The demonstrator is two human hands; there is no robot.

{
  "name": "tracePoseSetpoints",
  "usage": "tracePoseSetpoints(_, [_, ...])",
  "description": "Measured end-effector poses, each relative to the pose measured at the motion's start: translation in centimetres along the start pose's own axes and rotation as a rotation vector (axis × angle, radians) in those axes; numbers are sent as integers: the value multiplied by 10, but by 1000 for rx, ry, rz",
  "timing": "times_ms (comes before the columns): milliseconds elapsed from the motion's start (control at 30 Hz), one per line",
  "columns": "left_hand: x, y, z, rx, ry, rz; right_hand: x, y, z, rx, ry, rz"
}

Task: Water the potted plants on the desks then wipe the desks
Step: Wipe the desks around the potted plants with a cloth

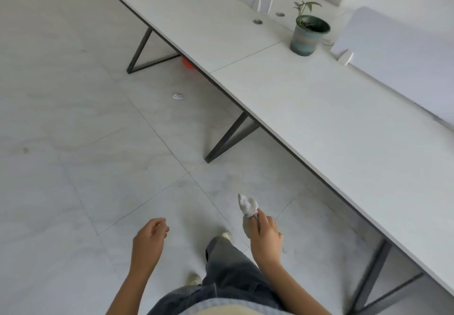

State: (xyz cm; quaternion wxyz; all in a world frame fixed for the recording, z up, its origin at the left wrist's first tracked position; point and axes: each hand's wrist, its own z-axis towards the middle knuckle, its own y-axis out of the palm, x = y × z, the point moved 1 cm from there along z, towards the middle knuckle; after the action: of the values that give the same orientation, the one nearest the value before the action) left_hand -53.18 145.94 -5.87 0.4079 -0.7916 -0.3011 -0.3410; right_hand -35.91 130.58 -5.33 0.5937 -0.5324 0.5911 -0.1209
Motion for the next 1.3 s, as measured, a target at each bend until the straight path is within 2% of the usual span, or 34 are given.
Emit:
tracePoseSetpoints(100, [16, -6, 38, 9, 6, 12, -21, 12, 40, 17, 4, 3])
tracePoseSetpoints(233, [45, -13, 107, 99, -12, 0, -61, 26, 116, -52, -57, -22])
tracePoseSetpoints(400, [112, -8, 199, 140, 27, 12, -123, 17, 232, -25, -77, 62])
tracePoseSetpoints(533, [173, 11, 256, 114, 110, 5, -165, 4, 298, -27, -140, 74])
tracePoseSetpoints(700, [201, 35, 306, 3, 100, 54, -173, 0, 337, 7, -127, 133])
tracePoseSetpoints(900, [249, 53, 385, -66, 130, 88, -180, -13, 394, 158, -11, 303])
tracePoseSetpoints(1067, [323, 86, 466, -253, 261, 176, -198, -19, 438, 323, 123, 356])
tracePoseSetpoints(1200, [397, 115, 523, -395, 412, 198, -214, -20, 471, 476, 308, 413])
tracePoseSetpoints(1300, [422, 141, 549, -480, 537, 309, -227, -16, 483, 559, 512, 571])
